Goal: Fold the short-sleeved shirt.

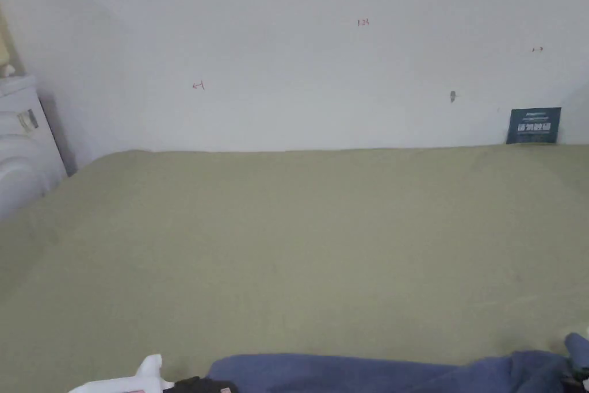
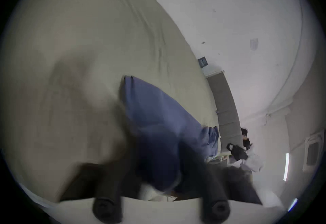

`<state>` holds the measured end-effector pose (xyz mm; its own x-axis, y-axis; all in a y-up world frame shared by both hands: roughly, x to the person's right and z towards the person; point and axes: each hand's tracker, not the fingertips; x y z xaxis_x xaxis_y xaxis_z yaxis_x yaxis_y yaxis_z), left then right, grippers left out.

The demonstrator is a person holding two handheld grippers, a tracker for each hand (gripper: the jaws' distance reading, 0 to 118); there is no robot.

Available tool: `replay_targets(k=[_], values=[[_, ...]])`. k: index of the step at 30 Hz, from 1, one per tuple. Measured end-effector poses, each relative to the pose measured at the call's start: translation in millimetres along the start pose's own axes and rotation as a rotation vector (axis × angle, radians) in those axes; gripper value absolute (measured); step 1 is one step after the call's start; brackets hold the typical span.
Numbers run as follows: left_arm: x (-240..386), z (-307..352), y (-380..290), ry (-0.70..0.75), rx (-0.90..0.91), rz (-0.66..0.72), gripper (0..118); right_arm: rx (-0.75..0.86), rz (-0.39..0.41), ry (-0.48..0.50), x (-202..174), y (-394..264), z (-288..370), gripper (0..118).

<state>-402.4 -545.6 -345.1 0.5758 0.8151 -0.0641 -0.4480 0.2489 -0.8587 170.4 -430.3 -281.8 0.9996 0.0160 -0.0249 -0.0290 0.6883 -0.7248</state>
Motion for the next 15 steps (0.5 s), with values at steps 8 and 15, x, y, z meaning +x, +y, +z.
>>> replay_targets(k=[8, 15], values=[[105.6, 18.2, 3.1, 0.106, 0.072, -0.385, 10, 0.018, -0.008, 0.006, 18.3, 1.3, 16.3, 0], [236.8, -46.9, -41.5, -0.014, -0.051, -0.700, 10, 0.087, -0.057, -0.002, 38.8, 9.9, 29.9, 0]])
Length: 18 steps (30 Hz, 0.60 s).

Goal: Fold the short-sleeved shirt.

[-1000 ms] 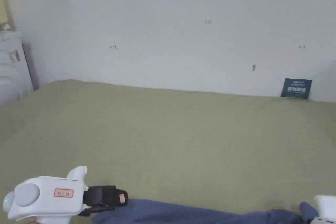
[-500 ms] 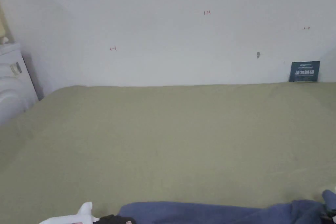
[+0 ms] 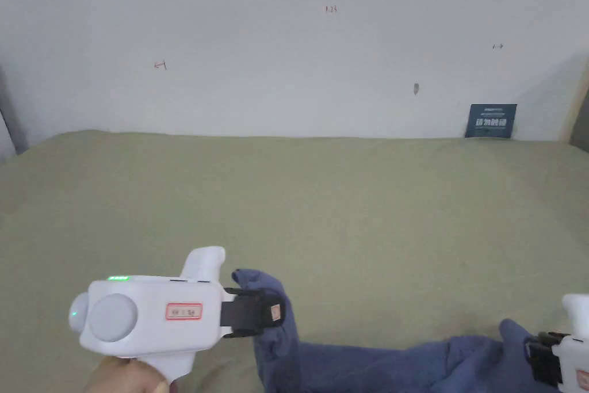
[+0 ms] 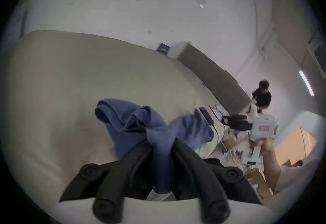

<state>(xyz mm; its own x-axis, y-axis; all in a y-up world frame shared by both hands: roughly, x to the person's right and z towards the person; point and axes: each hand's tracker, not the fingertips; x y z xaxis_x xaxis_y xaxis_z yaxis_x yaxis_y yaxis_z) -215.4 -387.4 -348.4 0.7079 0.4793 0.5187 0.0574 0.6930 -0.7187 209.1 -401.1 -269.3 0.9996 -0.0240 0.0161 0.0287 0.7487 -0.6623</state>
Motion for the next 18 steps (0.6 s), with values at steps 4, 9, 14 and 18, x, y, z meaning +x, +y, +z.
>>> replay_targets(k=[4, 9, 14, 18], values=[[26.5, -80.0, -11.4, -0.039, -0.127, 0.011, 10, 0.000, -0.014, 0.009, 4.7, -3.1, -0.3, 0], [26.3, -142.0, -46.1, -0.171, -0.131, 0.121, 76, -0.016, -0.046, 0.004, 12.5, -8.1, -11.2, 0], [11.7, -130.8, -54.5, -0.230, -0.069, 0.262, 89, -0.032, -0.049, -0.015, 19.3, -6.9, -14.5, 0], [-11.3, -100.0, -57.8, -0.156, 0.132, 0.376, 52, -0.015, -0.073, -0.016, 27.8, -4.1, -8.4, 0]])
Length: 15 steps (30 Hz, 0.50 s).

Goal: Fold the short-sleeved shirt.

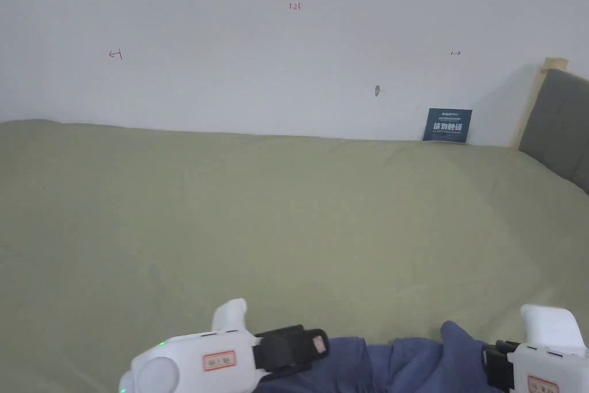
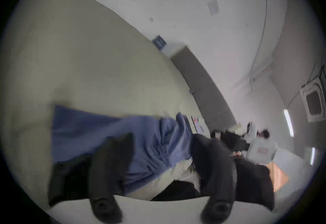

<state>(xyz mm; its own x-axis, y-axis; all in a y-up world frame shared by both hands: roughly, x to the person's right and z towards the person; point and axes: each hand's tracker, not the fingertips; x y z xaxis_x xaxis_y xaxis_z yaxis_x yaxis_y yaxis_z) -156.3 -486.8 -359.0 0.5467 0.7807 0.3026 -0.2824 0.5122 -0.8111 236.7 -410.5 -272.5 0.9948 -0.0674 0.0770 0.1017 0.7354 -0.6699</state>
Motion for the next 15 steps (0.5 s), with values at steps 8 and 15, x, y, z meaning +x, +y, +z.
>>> replay_targets(k=[8, 15], values=[[-25.4, -61.8, -22.3, 0.057, -0.168, 0.112, 4, 0.000, 0.006, -0.001, 0.2, -2.4, 2.1, 0], [-29.3, -103.5, -66.8, 0.029, -0.213, 0.189, 4, -0.001, 0.020, 0.012, -3.4, -2.8, -0.1, 0]])
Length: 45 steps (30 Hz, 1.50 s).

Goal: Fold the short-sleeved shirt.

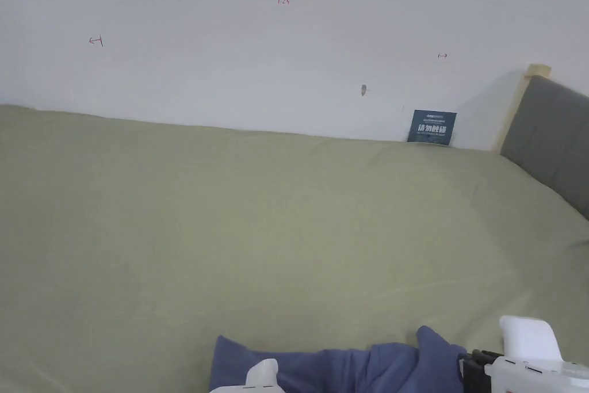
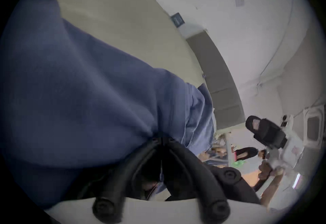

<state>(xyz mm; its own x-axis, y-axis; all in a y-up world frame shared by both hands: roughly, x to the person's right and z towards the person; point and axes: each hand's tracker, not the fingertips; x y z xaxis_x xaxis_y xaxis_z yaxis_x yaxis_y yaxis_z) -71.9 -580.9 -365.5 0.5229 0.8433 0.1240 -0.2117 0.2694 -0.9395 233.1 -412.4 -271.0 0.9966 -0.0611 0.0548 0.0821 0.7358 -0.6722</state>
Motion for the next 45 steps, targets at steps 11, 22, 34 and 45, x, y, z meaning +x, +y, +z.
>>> replay_targets(k=[11, 22, 34, 45], values=[[40.3, 114.6, 36.5, 0.023, 0.057, -0.275, 4, 0.007, 0.017, 0.025, -4.3, 3.4, -0.5, 0], [-44.5, 172.3, 60.6, 0.123, 0.055, -0.092, 77, -0.007, 0.014, 0.031, -5.8, 3.1, -2.7, 0], [-63.8, 112.7, 58.0, -0.096, 0.054, 0.189, 31, -0.041, 0.000, 0.001, -0.2, -3.4, -9.5, 0], [-30.1, 193.1, 69.4, 0.163, 0.244, 0.052, 14, -0.034, -0.010, 0.004, 2.1, -1.2, -4.6, 0]])
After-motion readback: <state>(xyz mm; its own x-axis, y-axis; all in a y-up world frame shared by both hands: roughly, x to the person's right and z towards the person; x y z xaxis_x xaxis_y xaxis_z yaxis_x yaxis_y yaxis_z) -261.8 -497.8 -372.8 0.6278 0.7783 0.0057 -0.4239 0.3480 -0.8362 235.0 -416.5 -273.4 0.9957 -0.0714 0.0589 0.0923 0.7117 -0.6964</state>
